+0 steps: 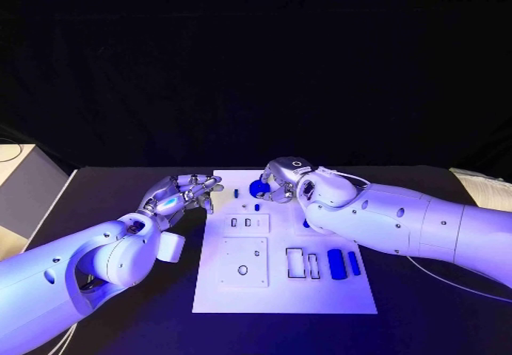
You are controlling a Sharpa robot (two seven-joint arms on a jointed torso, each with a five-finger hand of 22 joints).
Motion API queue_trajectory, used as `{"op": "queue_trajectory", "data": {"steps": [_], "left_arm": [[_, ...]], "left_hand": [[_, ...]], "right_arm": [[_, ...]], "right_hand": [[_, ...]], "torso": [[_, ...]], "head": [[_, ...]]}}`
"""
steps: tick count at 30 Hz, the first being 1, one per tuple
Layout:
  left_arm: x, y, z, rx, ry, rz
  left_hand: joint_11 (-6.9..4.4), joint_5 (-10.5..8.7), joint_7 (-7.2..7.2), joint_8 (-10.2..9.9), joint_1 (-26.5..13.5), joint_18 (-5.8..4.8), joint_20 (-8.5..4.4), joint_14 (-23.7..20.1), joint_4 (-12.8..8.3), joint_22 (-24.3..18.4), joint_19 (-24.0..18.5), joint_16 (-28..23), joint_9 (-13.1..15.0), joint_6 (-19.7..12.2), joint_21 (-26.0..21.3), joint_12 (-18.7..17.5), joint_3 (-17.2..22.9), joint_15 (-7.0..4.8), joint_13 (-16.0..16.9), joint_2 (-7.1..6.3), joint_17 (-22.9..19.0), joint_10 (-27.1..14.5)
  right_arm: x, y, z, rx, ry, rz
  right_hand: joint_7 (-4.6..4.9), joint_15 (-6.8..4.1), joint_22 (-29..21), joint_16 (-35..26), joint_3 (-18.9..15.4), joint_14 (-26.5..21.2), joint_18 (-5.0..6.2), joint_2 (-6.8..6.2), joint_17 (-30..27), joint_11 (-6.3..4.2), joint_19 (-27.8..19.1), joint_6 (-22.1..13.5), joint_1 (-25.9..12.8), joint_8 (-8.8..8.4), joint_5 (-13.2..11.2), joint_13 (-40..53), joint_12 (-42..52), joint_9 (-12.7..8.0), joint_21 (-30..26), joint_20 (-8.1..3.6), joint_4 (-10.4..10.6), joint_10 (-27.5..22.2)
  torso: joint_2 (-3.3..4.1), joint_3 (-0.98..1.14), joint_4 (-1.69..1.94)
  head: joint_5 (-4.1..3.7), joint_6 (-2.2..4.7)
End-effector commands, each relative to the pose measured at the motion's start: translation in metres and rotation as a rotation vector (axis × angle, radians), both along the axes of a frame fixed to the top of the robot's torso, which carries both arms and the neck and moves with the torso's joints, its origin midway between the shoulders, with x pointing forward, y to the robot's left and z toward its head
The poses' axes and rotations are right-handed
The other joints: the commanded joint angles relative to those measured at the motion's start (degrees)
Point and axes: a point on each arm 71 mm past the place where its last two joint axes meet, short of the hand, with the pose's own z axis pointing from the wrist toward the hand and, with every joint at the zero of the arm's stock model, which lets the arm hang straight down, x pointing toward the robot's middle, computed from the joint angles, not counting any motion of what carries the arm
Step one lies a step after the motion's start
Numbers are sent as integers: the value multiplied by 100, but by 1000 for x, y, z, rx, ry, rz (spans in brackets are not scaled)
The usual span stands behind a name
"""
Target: Assemble the parts on the task board
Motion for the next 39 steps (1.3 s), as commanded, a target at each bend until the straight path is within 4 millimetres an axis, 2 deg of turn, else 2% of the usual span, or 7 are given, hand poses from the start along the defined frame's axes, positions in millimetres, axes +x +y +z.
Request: {"op": "queue_trajectory", "data": {"steps": [1, 9, 15, 20, 24, 36, 39], "left_arm": [[-1, -2, 1, -6, -7, -17], [0, 1, 0, -3, -7, -9], [0, 1, -1, -3, -6, -9], [-1, 0, -2, -5, -3, -12], [-2, 0, -4, -6, -1, -13], [-3, 1, -8, -7, 8, -16], [-3, 0, -9, -8, 10, -17]], "left_hand": [[0, 4, 32, -38, -59, 83, 7, -28, 8, 5, -43, 30, 6, -26, 35, -17, 17, 12, -6, 16, -5, -29], [1, 4, 32, -40, -58, 83, 9, -30, 3, 8, -48, 32, 6, -31, 41, -18, 20, 13, -7, 16, -6, -34], [2, 4, 32, -41, -56, 83, 10, -32, -1, 9, -51, 33, 6, -33, 44, -18, 23, 14, -7, 15, -7, -36], [1, 4, 31, -41, -54, 83, 10, -34, -4, 10, -53, 33, 6, -33, 45, -18, 24, 14, -7, 15, -8, -37], [0, 4, 28, -41, -48, 83, 11, -37, -10, 11, -56, 33, 7, -33, 47, -17, 29, 14, -7, 16, -9, -37], [-8, 3, 14, -35, -32, 85, 12, -45, -29, 16, -66, 36, 11, -23, 56, -10, 43, 10, -4, 21, -12, -28], [-8, 3, 14, -35, -32, 85, 12, -45, -29, 16, -66, 36, 11, -23, 56, -10, 43, 10, -4, 21, -12, -28]], "right_arm": [[-4, -4, 7, 88, -80, 20], [-20, -28, 24, 324, -170, 62], [-21, -61, 30, 359, -85, 35], [-19, -97, 29, 332, -10, 51], [-18, -125, 26, 309, 25, 53], [-9, -190, 13, 271, 97, -40], [-7, -198, 9, 262, 114, -59]], "right_hand": [[21, 48, 1510, 15, 63, 512, -83, -71, 1149, 54, 600, 7, 92, -23, 39, 1510, 35, -16, 26, 46, -3, 597], [35, 33, 1510, -6, 110, 496, -83, -186, 1086, 69, 600, -33, 328, -67, -66, 1510, 35, -45, 26, 36, -14, 597], [42, 42, 1510, 7, 153, 507, -83, -201, 1135, 72, 600, 41, 620, -44, -142, 1510, 35, -45, 26, 40, -72, 597], [68, 40, 1510, 20, 370, 517, -83, -191, 1180, 92, 600, 99, 1209, -18, -188, 1510, 35, -50, 26, 41, -352, 597], [81, 44, 1510, 18, 479, 515, -83, -246, 1176, 104, 600, 96, 1423, -26, -252, 1510, 35, -67, 26, 43, -488, 597], [78, 38, 1510, 20, 516, 517, -83, -332, 1187, 104, 600, 74, 1544, -43, -321, 1510, 35, -86, 26, 41, -581, 597], [76, 38, 1510, 18, 522, 515, -83, -341, 1181, 103, 600, 59, 1560, -52, -317, 1510, 35, -92, 26, 40, -593, 597]], "torso": [[-5, 3, -1], [-19, 10, -30], [-54, 42, -100], [-87, 68, -148], [-98, 89, -156], [-100, 111, -161], [-97, 99, -155]], "head": [[-1, 17], [-6, 56], [2, 98], [-21, 91], [-50, 74], [-110, 49], [-120, 40]]}}
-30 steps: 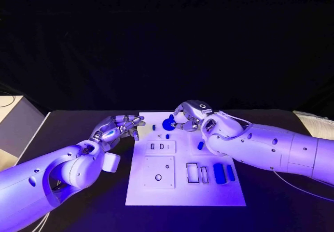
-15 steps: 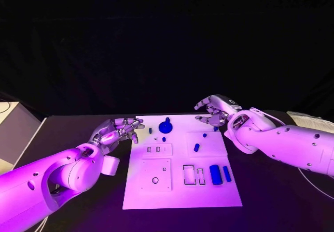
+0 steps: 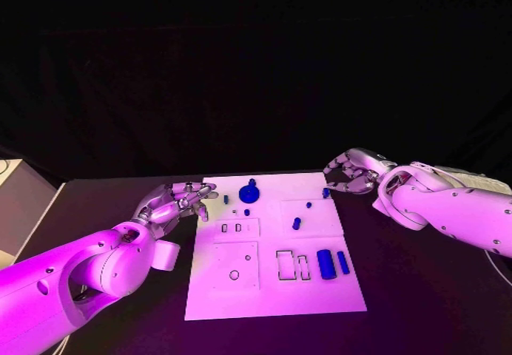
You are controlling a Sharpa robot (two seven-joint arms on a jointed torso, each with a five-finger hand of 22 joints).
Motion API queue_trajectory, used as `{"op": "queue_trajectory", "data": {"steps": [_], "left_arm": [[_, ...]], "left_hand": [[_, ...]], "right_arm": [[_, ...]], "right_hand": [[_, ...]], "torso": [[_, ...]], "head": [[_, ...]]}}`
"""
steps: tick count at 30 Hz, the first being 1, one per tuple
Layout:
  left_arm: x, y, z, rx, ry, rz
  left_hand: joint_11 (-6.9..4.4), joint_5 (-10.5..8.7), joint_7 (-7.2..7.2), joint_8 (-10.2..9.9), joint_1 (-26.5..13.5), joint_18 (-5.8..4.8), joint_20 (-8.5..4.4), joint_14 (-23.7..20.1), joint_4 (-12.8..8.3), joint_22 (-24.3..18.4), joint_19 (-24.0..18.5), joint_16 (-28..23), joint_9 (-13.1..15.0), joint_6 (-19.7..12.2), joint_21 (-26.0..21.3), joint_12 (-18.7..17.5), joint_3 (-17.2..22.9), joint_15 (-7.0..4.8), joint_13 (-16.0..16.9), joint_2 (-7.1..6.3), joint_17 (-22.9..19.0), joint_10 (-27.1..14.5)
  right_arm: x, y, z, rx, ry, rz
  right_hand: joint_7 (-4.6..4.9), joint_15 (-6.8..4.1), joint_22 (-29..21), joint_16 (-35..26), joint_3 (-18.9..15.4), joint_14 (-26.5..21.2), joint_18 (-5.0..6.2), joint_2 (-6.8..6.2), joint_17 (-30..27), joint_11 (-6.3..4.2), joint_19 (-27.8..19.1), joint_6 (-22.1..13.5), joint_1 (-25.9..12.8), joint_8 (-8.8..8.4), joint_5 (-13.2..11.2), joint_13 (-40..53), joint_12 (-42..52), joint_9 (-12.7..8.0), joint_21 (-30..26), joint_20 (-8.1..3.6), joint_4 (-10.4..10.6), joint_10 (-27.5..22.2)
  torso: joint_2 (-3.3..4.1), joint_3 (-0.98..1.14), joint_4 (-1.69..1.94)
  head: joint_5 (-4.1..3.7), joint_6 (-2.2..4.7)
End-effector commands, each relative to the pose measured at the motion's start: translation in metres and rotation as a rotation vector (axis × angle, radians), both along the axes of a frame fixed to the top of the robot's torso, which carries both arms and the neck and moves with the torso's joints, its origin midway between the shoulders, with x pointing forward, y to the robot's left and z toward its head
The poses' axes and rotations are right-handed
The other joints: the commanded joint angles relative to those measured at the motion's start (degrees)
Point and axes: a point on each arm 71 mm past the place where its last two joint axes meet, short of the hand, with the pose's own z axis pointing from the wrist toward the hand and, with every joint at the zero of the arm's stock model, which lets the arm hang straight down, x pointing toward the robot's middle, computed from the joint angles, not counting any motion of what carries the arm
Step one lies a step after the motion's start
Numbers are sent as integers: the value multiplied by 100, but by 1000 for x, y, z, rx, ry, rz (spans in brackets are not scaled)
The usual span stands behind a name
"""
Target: Assemble the parts on the task board
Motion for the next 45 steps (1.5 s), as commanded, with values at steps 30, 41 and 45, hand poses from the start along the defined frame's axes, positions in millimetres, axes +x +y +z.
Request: {"op": "queue_trajectory", "data": {"steps": [30, 41, 45], "left_arm": [[0, -1, -2, -7, -1, -17], [0, -1, -2, -7, 0, -17], [0, -1, -2, -6, 0, -16]], "left_hand": [[-11, 3, -9, -10, -25, 86, -3, -48, -20, 10, -59, 40, 9, 2, 41, -8, 26, 6, -3, 18, -8, -23], [-11, 4, -7, -10, -19, 86, -4, -51, -29, 12, -64, 41, 9, 1, 46, -8, 32, 5, -3, 17, -10, -24], [-11, 4, -7, -10, -19, 86, -4, -51, -29, 12, -64, 41, 9, 1, 46, -8, 32, 5, -3, 17, -10, -24]], "right_arm": [[2, -1, -27, -18, 140, 14], [6, -1, -30, -25, 145, 1], [6, 0, -31, -26, 146, 0]], "right_hand": [[26, 47, 1507, 16, -45, 534, -82, 13, 1178, 30, 600, -64, -67, -44, 25, 1507, 35, -37, 27, 62, 65, 598], [24, 43, 1507, 18, 11, 536, -82, 117, 1187, 30, 600, 24, -103, 0, 68, 1507, 35, -29, 27, 65, 129, 598], [19, 38, 1507, 17, 72, 535, -82, 203, 1184, 25, 600, 71, -151, 23, 49, 1507, 35, -27, 27, 61, 188, 598]], "torso": [[11, -9, 12], [9, -7, 20], [9, -6, 16]], "head": [[-8, -120], [-10, -145], [-8, -145]]}}
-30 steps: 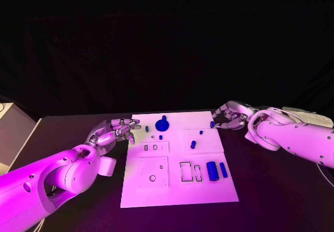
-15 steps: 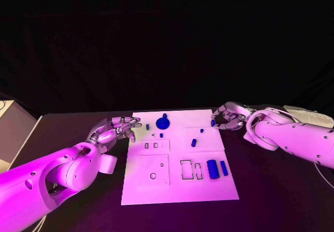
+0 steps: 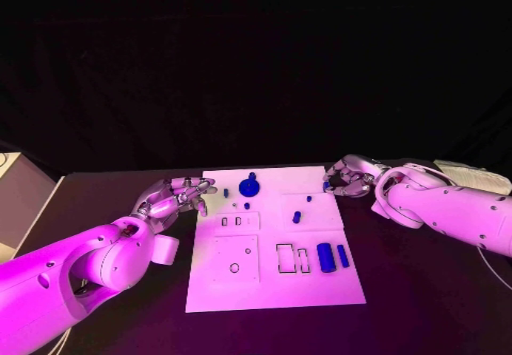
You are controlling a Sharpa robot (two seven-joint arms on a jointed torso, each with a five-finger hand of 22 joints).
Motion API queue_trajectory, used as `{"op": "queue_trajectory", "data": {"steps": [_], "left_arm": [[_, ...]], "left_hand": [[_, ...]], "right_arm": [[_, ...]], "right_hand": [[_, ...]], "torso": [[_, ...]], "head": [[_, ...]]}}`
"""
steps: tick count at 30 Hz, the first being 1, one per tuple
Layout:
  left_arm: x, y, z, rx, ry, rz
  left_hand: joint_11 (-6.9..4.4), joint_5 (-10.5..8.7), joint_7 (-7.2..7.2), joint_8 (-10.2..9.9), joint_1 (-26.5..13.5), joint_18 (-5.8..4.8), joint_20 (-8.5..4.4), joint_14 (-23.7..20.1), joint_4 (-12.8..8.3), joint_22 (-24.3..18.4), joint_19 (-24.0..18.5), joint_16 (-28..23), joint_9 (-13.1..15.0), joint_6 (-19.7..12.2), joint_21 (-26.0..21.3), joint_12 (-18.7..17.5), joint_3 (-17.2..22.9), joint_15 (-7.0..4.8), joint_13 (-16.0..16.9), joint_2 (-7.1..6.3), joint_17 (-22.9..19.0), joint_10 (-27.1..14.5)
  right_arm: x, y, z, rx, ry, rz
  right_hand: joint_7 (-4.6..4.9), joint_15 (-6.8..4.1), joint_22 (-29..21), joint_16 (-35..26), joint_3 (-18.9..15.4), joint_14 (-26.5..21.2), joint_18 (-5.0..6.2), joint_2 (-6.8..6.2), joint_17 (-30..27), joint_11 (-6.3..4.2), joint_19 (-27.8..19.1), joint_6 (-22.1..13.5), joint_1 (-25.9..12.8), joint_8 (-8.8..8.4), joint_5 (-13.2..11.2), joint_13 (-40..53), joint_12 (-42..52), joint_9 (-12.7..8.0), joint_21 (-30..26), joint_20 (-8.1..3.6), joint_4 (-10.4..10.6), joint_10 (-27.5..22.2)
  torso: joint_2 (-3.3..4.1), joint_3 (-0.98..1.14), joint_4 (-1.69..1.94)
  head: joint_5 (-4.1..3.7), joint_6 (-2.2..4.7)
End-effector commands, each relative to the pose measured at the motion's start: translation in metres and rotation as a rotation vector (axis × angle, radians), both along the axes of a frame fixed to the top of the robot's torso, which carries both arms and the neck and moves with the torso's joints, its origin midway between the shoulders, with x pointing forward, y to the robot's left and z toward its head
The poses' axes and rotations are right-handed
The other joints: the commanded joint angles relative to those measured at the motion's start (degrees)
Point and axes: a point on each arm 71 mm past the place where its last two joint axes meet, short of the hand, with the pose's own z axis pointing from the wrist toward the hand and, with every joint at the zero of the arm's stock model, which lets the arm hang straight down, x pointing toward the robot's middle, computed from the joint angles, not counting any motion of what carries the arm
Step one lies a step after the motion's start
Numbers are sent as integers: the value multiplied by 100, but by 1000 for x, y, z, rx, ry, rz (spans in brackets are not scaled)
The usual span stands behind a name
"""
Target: Assemble the parts on the task board
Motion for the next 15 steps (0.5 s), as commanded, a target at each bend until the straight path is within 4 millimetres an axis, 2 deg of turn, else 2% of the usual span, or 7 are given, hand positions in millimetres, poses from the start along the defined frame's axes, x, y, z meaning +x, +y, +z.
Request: {"op": "queue_trajectory", "data": {"steps": [1, 5, 15], "left_arm": [[-1, -2, 1, -7, -6, -18], [-1, -2, 1, -7, -6, -19], [0, -2, 1, -6, -4, -19]], "left_hand": [[-11, 4, -6, -10, -19, 87, 0, -51, -5, 8, -26, 20, 6, 1, 20, -8, 8, 5, -3, 17, -5, -24], [-8, 4, -1, -11, -21, 87, 0, -54, -9, 11, -31, 22, 7, -1, 25, -10, 12, 6, -3, 16, -7, -27], [-4, 3, 4, -13, -27, 86, 0, -57, -10, 13, -36, 23, 7, -5, 30, -11, 14, 9, -3, 15, -8, -30]], "right_arm": [[0, 1, -2, -13, 15, 5], [1, 2, -3, -14, 16, 3], [3, 2, -3, -17, 17, -3]], "right_hand": [[-13, 36, 1506, 17, 8, 535, -82, 62, 1185, 24, 600, 50, 0, 22, -4, 1509, 35, 5, 27, 18, 34, 598], [-25, 27, 1506, 18, 78, 535, -82, 125, 1187, 14, 600, 90, -2, 44, -33, 1509, 35, 8, 27, 12, 48, 598], [-44, 9, 1506, 17, 162, 535, -82, 181, 1185, -3, 600, 152, 10, 80, -82, 1509, 35, 16, 27, -2, 37, 598]], "torso": [[0, 4, -1], [-3, 2, -1], [-4, 1, -1]], "head": [[4, -4], [5, -4], [2, -9]]}}
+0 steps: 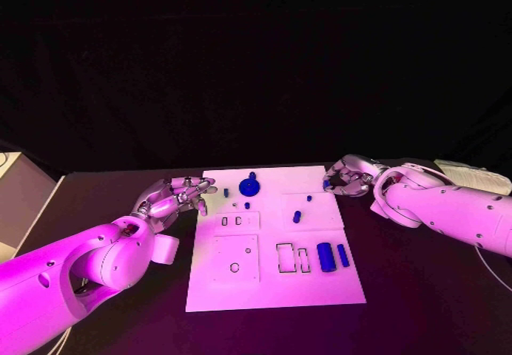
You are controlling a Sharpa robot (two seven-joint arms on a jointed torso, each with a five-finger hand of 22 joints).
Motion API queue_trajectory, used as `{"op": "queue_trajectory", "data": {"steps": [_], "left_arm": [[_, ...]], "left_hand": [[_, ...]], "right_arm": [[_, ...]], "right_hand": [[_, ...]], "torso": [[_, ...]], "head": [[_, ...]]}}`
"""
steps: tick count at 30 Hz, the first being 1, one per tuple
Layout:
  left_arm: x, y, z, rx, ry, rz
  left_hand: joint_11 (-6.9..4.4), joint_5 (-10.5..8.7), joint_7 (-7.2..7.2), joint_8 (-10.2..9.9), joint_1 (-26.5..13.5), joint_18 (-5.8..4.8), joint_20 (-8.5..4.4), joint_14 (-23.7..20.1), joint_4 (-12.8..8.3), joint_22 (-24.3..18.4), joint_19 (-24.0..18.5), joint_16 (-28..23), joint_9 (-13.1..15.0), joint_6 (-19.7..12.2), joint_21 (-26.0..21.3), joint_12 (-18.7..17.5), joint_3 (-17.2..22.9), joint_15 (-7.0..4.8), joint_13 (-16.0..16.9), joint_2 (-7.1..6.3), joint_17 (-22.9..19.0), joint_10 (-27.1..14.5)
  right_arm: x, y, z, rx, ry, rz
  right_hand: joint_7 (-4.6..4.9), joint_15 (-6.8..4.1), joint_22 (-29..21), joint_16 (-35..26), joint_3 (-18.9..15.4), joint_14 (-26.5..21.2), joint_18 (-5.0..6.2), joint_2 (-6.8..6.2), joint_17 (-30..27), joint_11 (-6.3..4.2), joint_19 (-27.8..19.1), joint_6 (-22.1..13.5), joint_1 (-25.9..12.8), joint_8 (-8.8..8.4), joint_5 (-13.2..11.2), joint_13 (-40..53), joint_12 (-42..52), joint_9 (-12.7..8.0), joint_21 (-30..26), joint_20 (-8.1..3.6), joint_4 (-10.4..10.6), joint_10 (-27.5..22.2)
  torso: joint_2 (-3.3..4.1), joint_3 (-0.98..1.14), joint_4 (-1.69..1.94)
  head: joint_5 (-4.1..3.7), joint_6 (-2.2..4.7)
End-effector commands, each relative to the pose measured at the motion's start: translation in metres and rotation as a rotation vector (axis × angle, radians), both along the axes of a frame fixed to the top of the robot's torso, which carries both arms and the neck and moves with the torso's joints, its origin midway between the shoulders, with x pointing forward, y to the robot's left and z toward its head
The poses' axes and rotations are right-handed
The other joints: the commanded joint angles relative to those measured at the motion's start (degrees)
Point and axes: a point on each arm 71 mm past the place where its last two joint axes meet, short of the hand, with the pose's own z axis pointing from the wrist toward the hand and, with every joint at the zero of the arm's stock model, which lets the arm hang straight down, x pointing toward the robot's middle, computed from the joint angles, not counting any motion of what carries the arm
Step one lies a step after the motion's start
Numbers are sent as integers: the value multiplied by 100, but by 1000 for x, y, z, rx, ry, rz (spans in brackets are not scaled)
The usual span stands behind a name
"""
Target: Assemble the parts on the task board
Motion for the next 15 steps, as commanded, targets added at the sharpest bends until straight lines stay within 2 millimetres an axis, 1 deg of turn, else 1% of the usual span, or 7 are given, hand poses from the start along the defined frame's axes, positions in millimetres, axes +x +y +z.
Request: {"op": "queue_trajectory", "data": {"steps": [1, 9, 11, 12, 15], "left_arm": [[-1, -2, 1, -7, -5, -20], [-1, -2, 1, -7, -5, -21], [-1, -2, 1, -7, -4, -21], [-1, -2, 1, -7, -4, -21], [-1, -2, 1, -7, -4, -21]], "left_hand": [[-4, 3, 4, -13, -27, 86, 0, -36, -10, 7, -36, 23, 7, -5, 30, -11, 14, -12, -3, 15, -9, -30], [-2, 3, 7, -14, -32, 86, 1, -37, -9, 9, -39, 24, 7, -7, 32, -12, 13, -11, -4, 14, -9, -33], [-2, 3, 7, -14, -32, 86, 1, -37, -9, 9, -39, 24, 7, -7, 32, -12, 13, -11, -4, 14, -9, -33], [-2, 3, 7, -14, -32, 86, 1, -37, -9, 9, -39, 24, 7, -7, 32, -12, 13, -11, -4, 14, -9, -33], [-2, 3, 7, -14, -32, 86, 1, -37, -9, 9, -39, 24, 7, -7, 32, -12, 13, -11, -4, 14, -9, -33]], "right_arm": [[0, 1, -2, -13, 11, 6], [2, 2, 0, -7, -16, -1], [2, 2, 1, -5, -28, -3], [2, 3, 1, -3, -34, -4], [2, 4, 3, 2, -53, -9]], "right_hand": [[2, 9, 1506, 17, 41, 535, -82, 70, 1186, -2, 600, 53, 3, 30, -42, 1509, 35, 9, 26, -2, -1, 598], [-14, -5, 1506, 18, 79, 536, -82, 84, 1191, -15, 600, 111, -30, 68, -127, 1509, 35, 19, 26, -15, 2, 598], [-31, -17, 1506, 19, 84, 537, -82, 80, 1195, -26, 600, 147, -57, 91, -164, 1509, 35, 26, 26, -23, 9, 598], [-63, -36, 1506, 19, 92, 538, -82, 89, 1198, -51, 600, 216, -87, 137, -212, 1509, 35, 43, 26, -38, 19, 598], [-92, -57, 1506, 21, 101, 539, -82, 92, 1203, -77, 600, 264, -111, 173, -233, 1509, 35, 55, 26, -55, 24, 598]], "torso": [[0, -1, 1], [5, -3, 1], [3, -2, 1], [3, -2, 1], [0, -4, 2]], "head": [[-3, -1], [-5, 2], [-7, 3], [-7, 3], [-7, -3]]}}
